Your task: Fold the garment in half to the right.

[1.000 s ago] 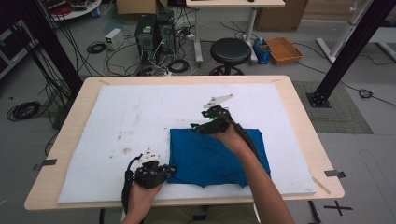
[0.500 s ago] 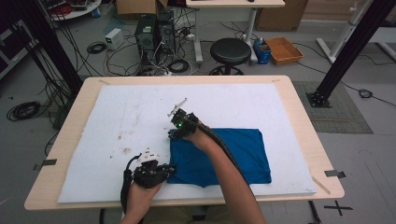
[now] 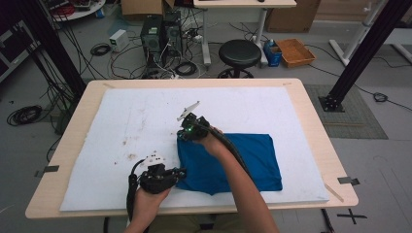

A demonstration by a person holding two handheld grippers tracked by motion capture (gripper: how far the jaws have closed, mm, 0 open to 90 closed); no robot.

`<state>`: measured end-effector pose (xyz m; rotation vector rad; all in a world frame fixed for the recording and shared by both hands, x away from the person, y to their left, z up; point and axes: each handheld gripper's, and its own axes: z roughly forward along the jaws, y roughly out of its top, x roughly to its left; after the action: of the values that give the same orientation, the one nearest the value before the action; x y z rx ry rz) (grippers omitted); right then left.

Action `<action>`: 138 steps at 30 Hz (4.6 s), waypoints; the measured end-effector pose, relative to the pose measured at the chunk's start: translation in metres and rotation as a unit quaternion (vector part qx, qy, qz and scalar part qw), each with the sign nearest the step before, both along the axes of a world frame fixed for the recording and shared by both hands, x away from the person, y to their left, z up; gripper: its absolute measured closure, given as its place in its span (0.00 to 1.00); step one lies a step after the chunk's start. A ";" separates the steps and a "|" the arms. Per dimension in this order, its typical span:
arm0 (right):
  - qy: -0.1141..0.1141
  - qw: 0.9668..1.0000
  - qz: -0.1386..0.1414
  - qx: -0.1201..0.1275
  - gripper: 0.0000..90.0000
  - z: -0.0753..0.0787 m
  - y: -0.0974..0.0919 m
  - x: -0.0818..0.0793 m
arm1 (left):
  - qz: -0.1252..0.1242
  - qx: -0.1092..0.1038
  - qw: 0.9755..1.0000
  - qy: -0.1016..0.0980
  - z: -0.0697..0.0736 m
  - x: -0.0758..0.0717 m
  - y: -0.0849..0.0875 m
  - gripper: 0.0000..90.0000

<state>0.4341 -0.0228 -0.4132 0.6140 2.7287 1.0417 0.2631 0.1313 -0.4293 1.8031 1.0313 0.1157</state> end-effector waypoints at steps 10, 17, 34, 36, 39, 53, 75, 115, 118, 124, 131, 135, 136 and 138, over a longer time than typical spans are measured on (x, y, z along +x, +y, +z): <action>-0.010 0.997 -0.022 0.075 0.97 0.021 -0.042 -0.004 | -0.025 -0.034 0.999 -0.011 0.020 0.003 -0.014 0.96; -0.023 0.992 -0.052 0.117 0.97 0.036 -0.085 -0.010 | -0.058 -0.037 0.997 -0.026 0.037 0.013 -0.046 0.96; -0.033 0.979 -0.152 0.129 0.97 0.026 -0.199 -0.021 | -0.124 -0.025 0.992 0.008 0.036 0.040 -0.149 0.96; -0.034 0.979 -0.163 0.121 0.97 0.024 -0.209 -0.022 | -0.128 -0.024 0.991 0.011 0.035 0.043 -0.157 0.96; -0.034 0.977 -0.180 0.112 0.97 0.020 -0.220 -0.023 | -0.134 -0.023 0.991 0.018 0.032 0.048 -0.171 0.96; -0.048 0.963 -0.254 0.071 0.97 0.004 -0.259 -0.031 | -0.155 -0.033 0.987 0.032 0.016 0.063 -0.214 0.96; -0.072 0.956 -0.266 0.095 0.69 0.009 -0.288 -0.094 | -0.018 0.027 0.984 -0.177 0.029 0.075 -0.091 0.34; 0.005 0.988 -0.147 -0.044 0.93 -0.016 -0.271 -0.156 | 0.074 0.008 0.986 -0.151 0.000 0.055 0.048 0.32; 0.064 0.988 -0.138 -0.033 0.85 -0.011 -0.285 -0.156 | 0.080 0.007 0.986 -0.149 0.000 0.055 0.049 0.32; 0.018 0.981 -0.182 0.066 0.63 0.001 -0.287 -0.139 | 0.078 0.010 0.986 -0.147 -0.001 0.056 0.048 0.32; -0.035 0.943 -0.321 0.074 0.58 -0.001 -0.266 -0.071 | 0.080 0.008 0.987 -0.141 -0.003 0.057 0.049 0.32; -0.017 0.933 -0.360 0.011 0.86 -0.015 -0.259 -0.037 | 0.080 0.006 0.987 -0.140 -0.003 0.058 0.050 0.32; -0.019 0.930 -0.366 -0.009 0.91 -0.019 -0.259 -0.033 | 0.080 0.006 0.987 -0.139 -0.003 0.058 0.050 0.32; -0.027 0.926 -0.376 -0.023 0.93 -0.024 -0.264 -0.029 | 0.081 0.006 0.987 -0.138 -0.003 0.058 0.050 0.32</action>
<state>0.4053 -0.2864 -0.4371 1.4315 2.1228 0.7631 0.3207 0.1813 -0.4325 1.6563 0.9751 0.4598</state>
